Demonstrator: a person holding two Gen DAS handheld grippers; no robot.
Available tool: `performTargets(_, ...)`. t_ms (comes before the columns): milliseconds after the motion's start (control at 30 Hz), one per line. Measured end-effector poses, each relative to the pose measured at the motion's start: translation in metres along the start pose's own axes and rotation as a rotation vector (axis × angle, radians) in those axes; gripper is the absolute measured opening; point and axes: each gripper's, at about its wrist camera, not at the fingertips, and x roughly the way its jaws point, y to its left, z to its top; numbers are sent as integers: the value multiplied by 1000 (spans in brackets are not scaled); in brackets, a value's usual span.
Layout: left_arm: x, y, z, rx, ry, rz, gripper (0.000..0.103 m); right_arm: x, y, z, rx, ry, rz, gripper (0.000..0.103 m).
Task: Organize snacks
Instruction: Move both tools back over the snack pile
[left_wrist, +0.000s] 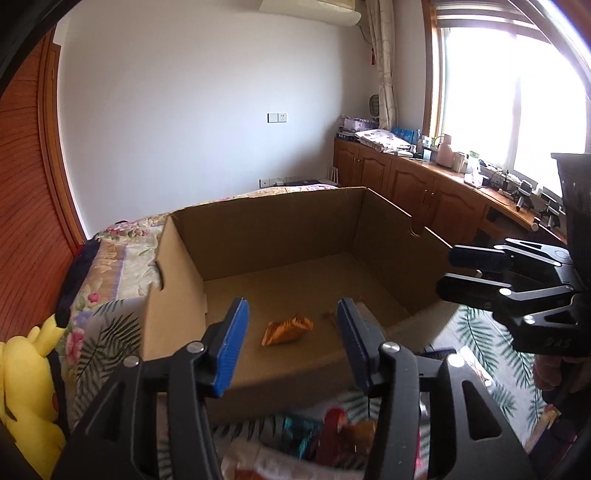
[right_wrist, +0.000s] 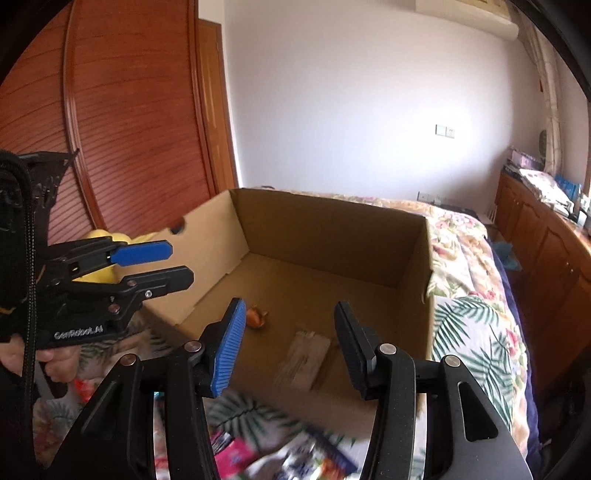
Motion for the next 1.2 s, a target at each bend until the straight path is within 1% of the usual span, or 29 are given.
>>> performTargets(133,-26,1,-17,-7,-13,4,53,-23,11,-19,7,-4,-12,52)
performTargets(200,-36,1,-28,-11,-12,5,54,-26,15,-29,15,6,-20,52)
performTargets(300,-47,1,-46,-22,-3,1,59,-30,16,-44,15,21,-42,52)
performTargets(367,-51,0,-57,-29,2,-2,66,-30,16,-54,22,33,-56,52)
performTargets(433,-55,-4,-71,-33,8,0,68,-30,12,-65,28,45,-74,52)
performTargets(600,-59,-12,-105,-32,48,-5,68,-26,4,-90,60,75,-100,53)
performTargets(800,-62,-23,-136,-30,96,-19,68,-22,-11,-114,93,107,-133,54)
performTargets(1000,-68,-31,-150,-39,110,-22,68,-24,-31,-132,125,131,-176,58)
performTargets(1200,-71,-39,-155,-35,114,-23,68,-23,-47,-141,148,154,-204,61)
